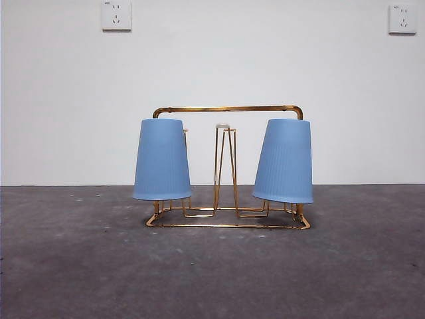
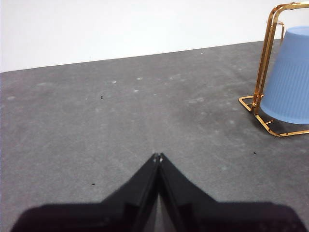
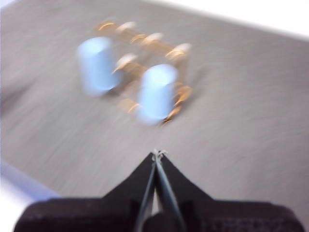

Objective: Pick up cup 1,put cup 1 in the cup rack,pick up cup 2,put cup 2 in the cup rack

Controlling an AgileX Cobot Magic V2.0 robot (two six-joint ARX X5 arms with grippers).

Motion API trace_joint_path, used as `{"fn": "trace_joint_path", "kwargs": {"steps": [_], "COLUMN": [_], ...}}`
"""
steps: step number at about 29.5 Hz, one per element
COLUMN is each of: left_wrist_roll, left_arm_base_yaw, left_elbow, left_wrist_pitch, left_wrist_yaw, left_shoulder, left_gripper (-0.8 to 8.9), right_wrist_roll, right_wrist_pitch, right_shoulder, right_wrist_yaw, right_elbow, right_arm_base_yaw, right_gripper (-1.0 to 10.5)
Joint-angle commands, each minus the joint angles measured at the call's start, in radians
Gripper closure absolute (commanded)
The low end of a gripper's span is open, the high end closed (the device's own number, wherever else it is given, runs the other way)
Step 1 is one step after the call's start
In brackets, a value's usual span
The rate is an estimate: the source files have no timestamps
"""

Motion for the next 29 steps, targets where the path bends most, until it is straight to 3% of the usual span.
{"fn": "trace_joint_path", "kwargs": {"steps": [1,4,6,8,11,24,29], "left_wrist_roll": [-0.006,-0.006,-0.006,-0.006,-0.006,-0.006,-0.006], "left_arm_base_yaw": [0.003,0.003,0.003,0.003,0.003,0.003,0.003], "left_elbow": [-0.011,-0.011,-0.011,-0.011,-0.011,-0.011,-0.011], "left_wrist_pitch": [0.006,0.006,0.006,0.006,0.006,0.007,0.006], "left_wrist_yaw": [0.003,0.003,0.003,0.003,0.003,0.003,0.003], "left_shoulder": [0.001,0.001,0.001,0.001,0.001,0.003,0.003], "left_gripper": [8.17,8.17,8.17,8.17,8.17,8.17,8.17], "right_wrist_roll": [-0.077,-0.126,-0.158,-0.164,-0.164,-0.155,-0.156], "right_wrist_pitch": [0.105,0.225,0.327,0.420,0.537,1.151,1.239], "right_shoulder": [-0.008,-0.039,-0.069,-0.103,-0.158,-0.445,-0.543], "right_wrist_yaw": [-0.065,-0.143,-0.214,-0.278,-0.307,-0.286,-0.283], "right_elbow": [-0.004,-0.033,-0.089,-0.160,-0.285,-1.003,-1.189], "right_arm_base_yaw": [-0.191,-0.458,-0.568,-0.615,-0.637,-0.637,-0.637], "right_gripper": [9.5,9.5,9.5,9.5,9.5,9.5,9.5]}}
